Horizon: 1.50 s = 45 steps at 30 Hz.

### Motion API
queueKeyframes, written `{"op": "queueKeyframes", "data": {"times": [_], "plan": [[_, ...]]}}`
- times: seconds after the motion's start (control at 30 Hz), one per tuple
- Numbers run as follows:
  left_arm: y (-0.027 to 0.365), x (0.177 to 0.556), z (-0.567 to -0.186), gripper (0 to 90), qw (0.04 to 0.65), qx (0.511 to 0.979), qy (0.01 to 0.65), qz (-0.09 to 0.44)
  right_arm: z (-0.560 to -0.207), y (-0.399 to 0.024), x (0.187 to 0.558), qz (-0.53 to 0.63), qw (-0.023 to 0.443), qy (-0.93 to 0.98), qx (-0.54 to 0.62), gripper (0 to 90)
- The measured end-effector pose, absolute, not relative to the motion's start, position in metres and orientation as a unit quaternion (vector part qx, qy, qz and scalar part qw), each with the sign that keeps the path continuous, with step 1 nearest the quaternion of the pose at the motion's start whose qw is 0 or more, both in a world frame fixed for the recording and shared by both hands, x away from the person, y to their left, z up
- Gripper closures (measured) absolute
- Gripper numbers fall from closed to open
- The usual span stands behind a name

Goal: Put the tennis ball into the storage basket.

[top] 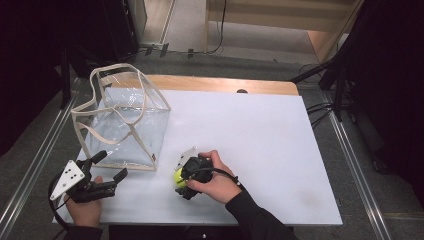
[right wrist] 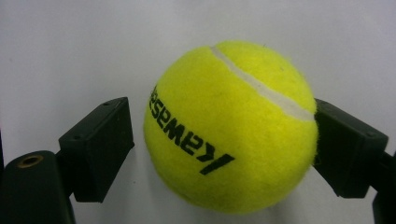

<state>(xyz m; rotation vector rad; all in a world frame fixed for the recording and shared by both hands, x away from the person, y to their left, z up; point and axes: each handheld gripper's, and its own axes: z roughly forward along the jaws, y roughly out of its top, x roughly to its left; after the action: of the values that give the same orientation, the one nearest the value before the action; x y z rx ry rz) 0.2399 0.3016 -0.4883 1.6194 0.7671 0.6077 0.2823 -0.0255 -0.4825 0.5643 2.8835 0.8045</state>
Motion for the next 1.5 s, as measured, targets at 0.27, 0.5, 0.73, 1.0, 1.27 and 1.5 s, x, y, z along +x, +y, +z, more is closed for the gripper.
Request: {"op": "queueKeyframes", "data": {"times": [0.27, 0.5, 0.73, 1.0, 1.27, 1.5], "plan": [[0.3017, 0.2399, -0.4882, 8.4, 0.585, 0.694, 0.329, 0.261, -0.4842, -0.0235, 0.2817, 0.260, 0.048, 0.945, 0.193, 12.4], [0.3016, 0.2400, -0.4882, 8.3, 0.585, 0.694, 0.329, 0.261, -0.4855, -0.0227, 0.2835, 0.266, 0.055, 0.944, 0.187, 14.0], [0.3017, 0.2399, -0.4882, 8.3, 0.585, 0.694, 0.329, 0.261, -0.4864, -0.0220, 0.2832, 0.264, 0.058, 0.944, 0.190, 14.2], [0.3017, 0.2400, -0.4882, 8.3, 0.585, 0.694, 0.329, 0.261, -0.4858, -0.0224, 0.2834, 0.263, 0.072, 0.943, 0.191, 20.5], [0.3016, 0.2401, -0.4882, 8.4, 0.585, 0.694, 0.329, 0.261, -0.4844, -0.0233, 0.2829, 0.261, 0.067, 0.943, 0.198, 22.4], [0.3014, 0.2401, -0.4883, 8.3, 0.586, 0.693, 0.330, 0.260, -0.4834, -0.0241, 0.2845, 0.261, 0.066, 0.944, 0.191, 22.6]]}}
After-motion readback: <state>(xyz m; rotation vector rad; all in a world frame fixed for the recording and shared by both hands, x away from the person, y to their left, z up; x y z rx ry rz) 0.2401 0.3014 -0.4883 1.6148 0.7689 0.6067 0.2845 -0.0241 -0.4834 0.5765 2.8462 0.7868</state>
